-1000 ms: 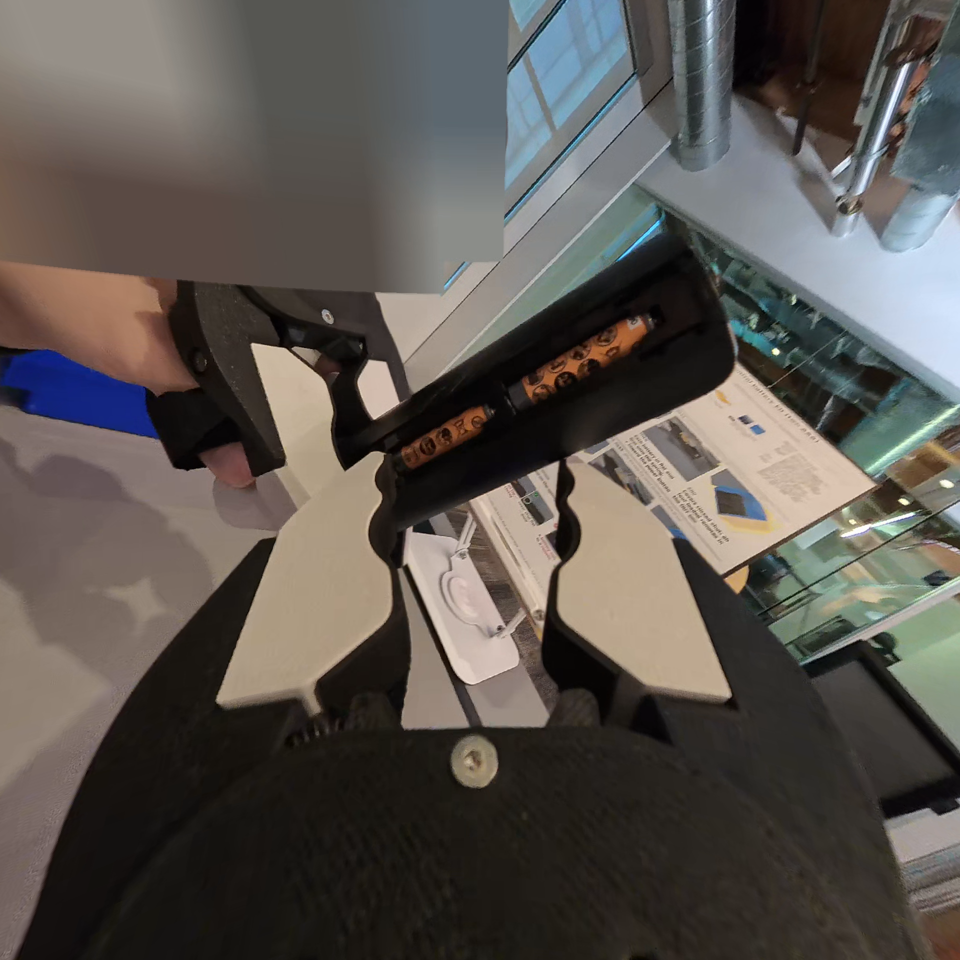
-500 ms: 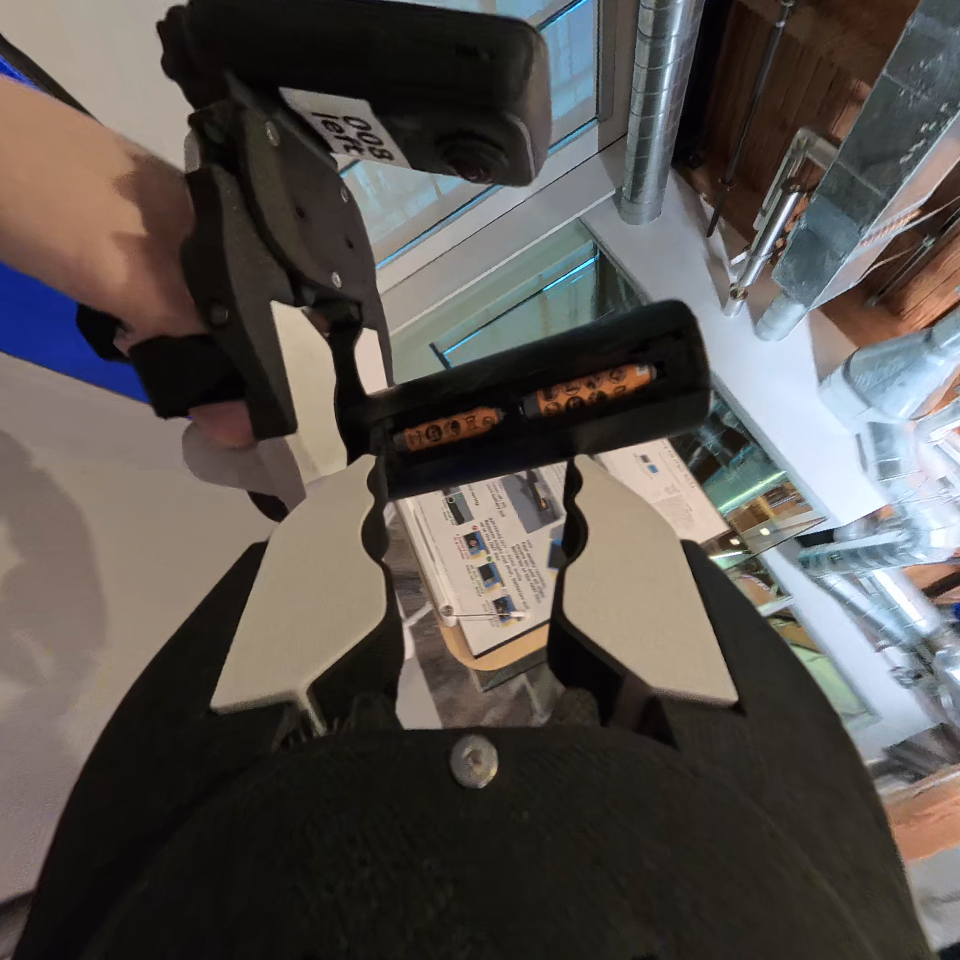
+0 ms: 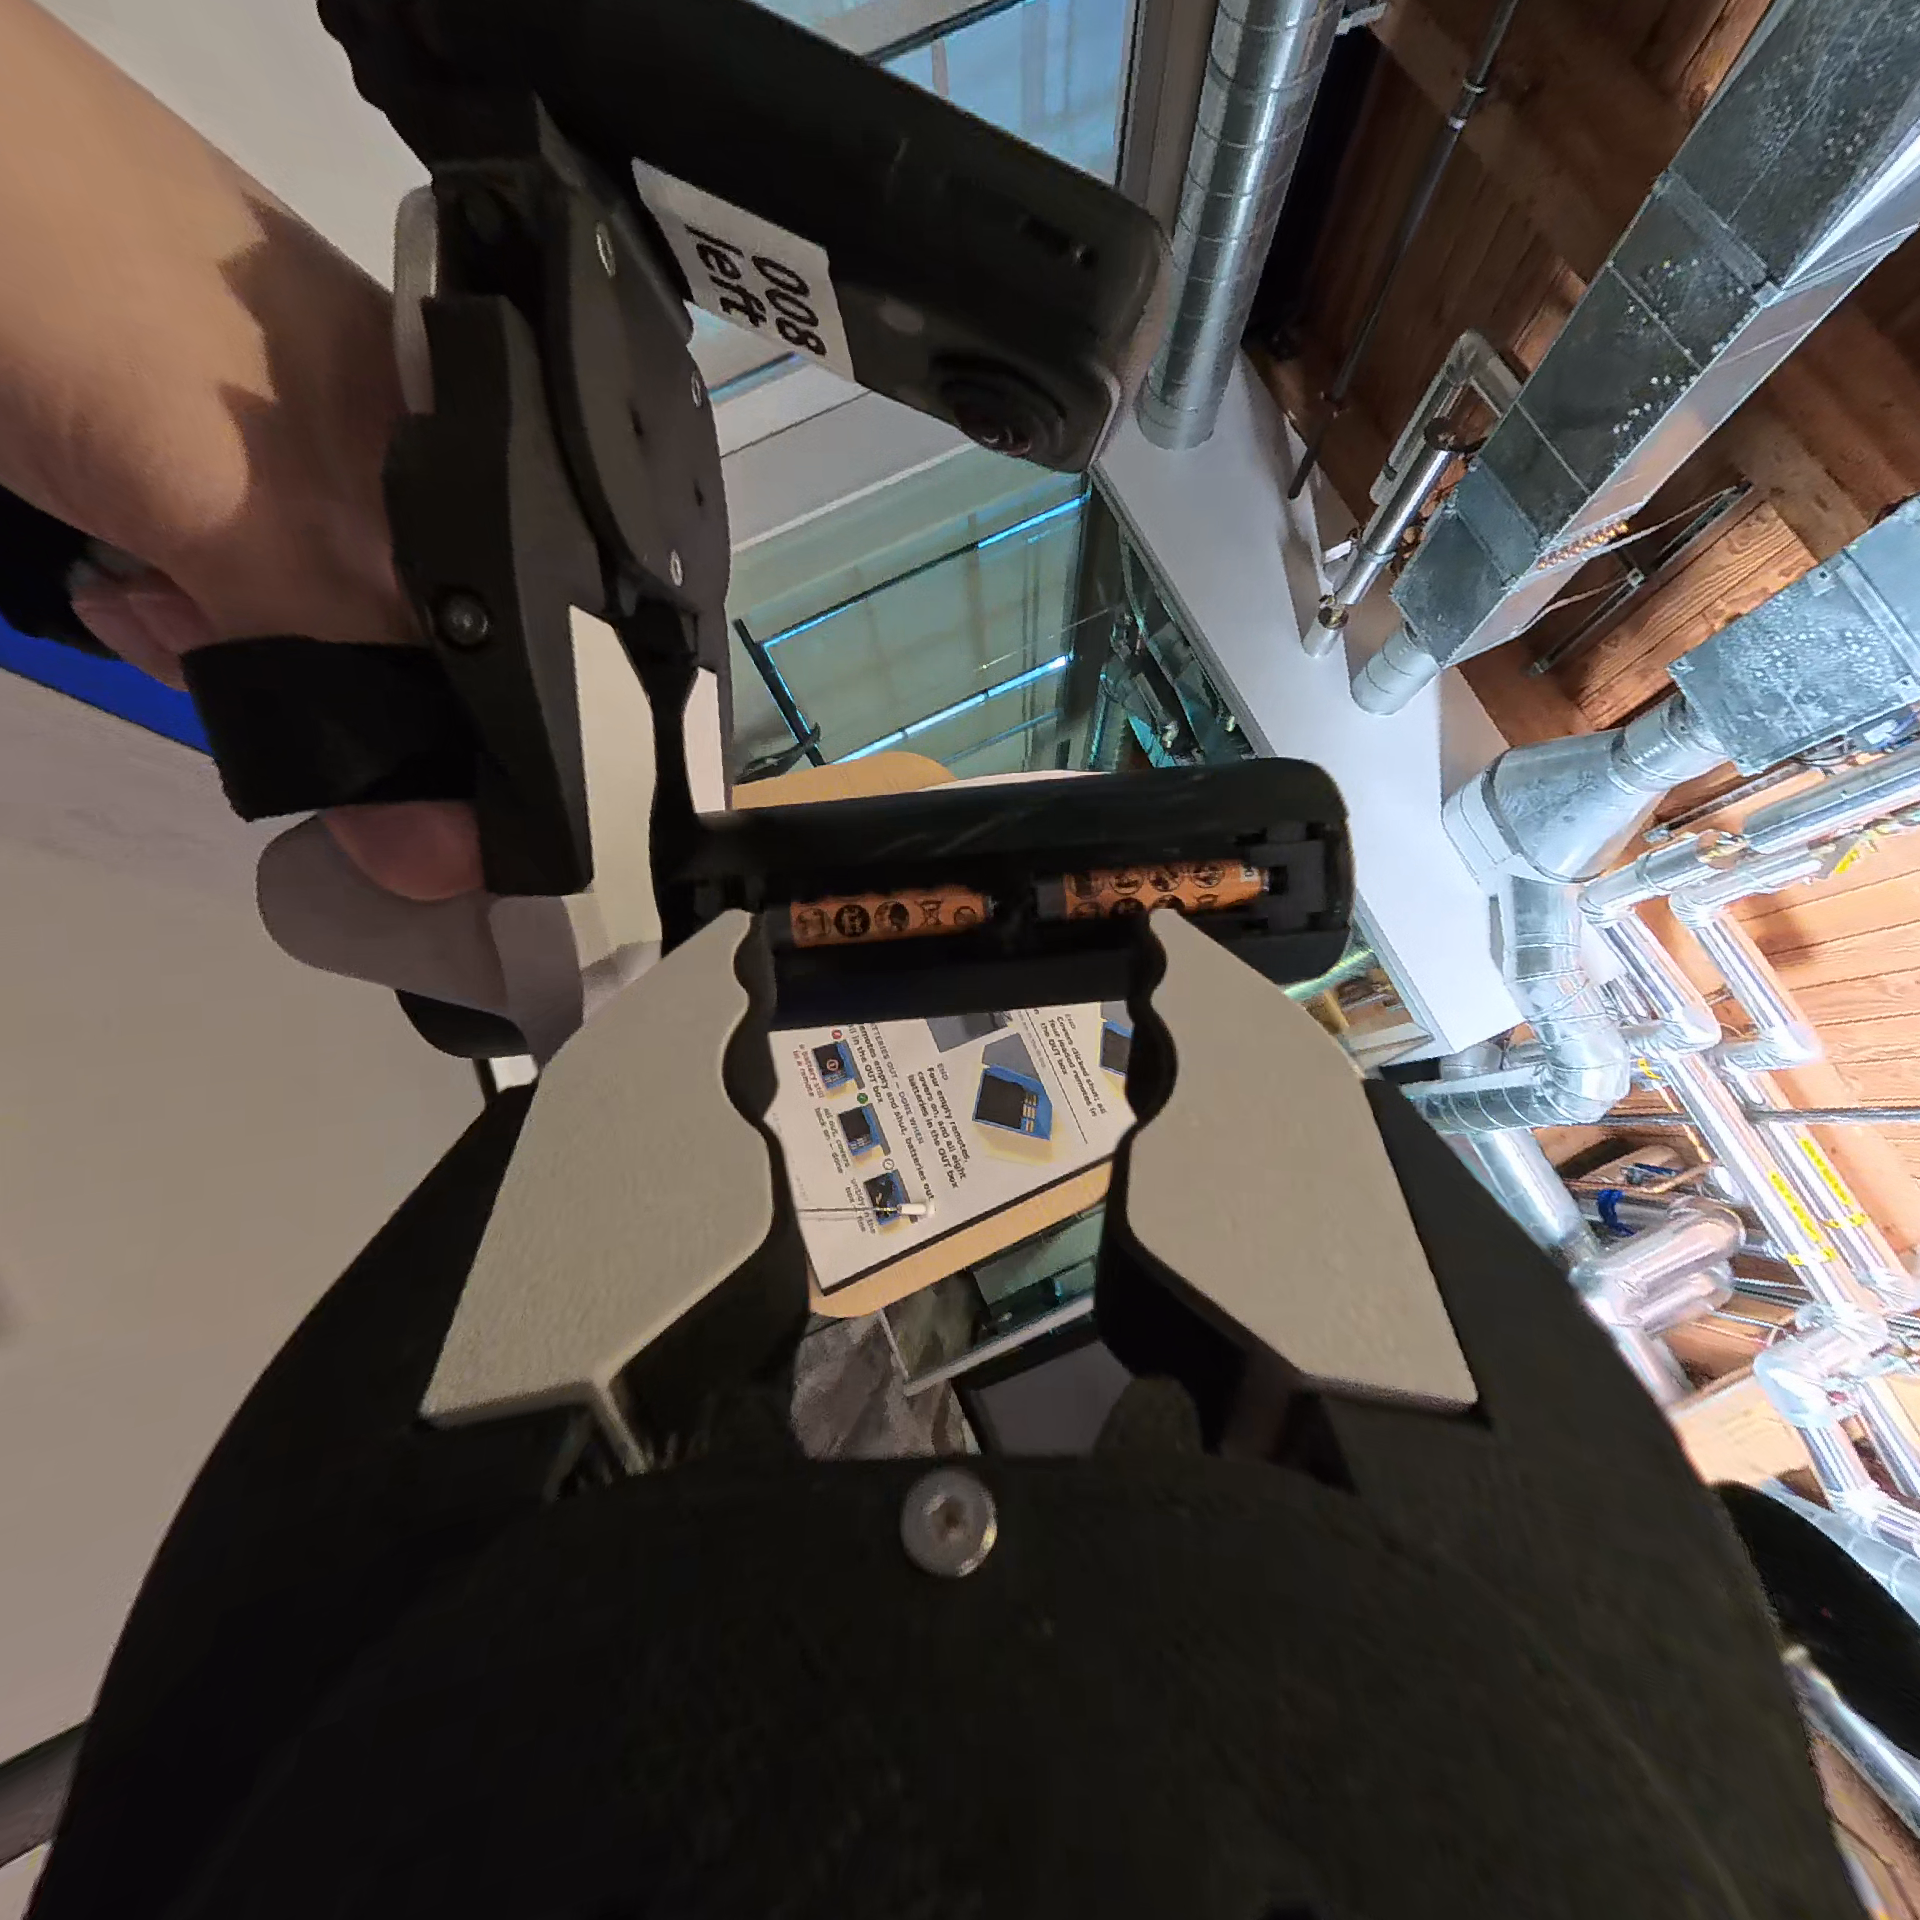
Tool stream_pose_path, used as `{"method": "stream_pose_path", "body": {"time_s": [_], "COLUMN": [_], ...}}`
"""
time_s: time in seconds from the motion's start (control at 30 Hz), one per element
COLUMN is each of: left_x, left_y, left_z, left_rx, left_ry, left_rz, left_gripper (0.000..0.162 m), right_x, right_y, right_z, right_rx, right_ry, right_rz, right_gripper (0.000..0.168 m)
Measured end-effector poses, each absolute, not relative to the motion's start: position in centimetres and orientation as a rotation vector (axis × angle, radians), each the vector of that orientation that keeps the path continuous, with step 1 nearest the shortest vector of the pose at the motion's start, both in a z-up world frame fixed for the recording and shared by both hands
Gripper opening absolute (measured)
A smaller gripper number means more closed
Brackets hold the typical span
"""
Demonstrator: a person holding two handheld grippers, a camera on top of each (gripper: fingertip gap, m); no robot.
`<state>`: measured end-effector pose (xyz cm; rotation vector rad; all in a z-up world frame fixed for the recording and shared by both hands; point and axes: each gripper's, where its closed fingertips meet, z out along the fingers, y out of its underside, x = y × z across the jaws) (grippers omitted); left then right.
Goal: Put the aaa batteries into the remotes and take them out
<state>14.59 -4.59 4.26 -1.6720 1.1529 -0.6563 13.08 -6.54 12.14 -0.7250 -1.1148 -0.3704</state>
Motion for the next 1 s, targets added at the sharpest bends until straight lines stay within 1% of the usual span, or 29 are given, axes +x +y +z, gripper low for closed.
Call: {"method": "stream_pose_path", "body": {"time_s": [0.57, 1.0], "left_x": [14.68, 14.56], "left_y": [-4.41, -3.73], "left_z": [4.30, 4.58], "left_rx": [-1.662, -1.609], "left_ry": [1.135, 1.113], "left_rz": [-0.615, -0.469], "left_gripper": [0.025, 0.025], "right_x": [12.96, 13.12], "right_y": [-6.30, -6.09], "right_z": [12.14, 12.27], "right_rx": [-0.728, -0.759], "right_ry": [-1.106, -1.092], "right_rz": [-0.426, -0.463], "right_gripper": [0.068, 0.069]}}
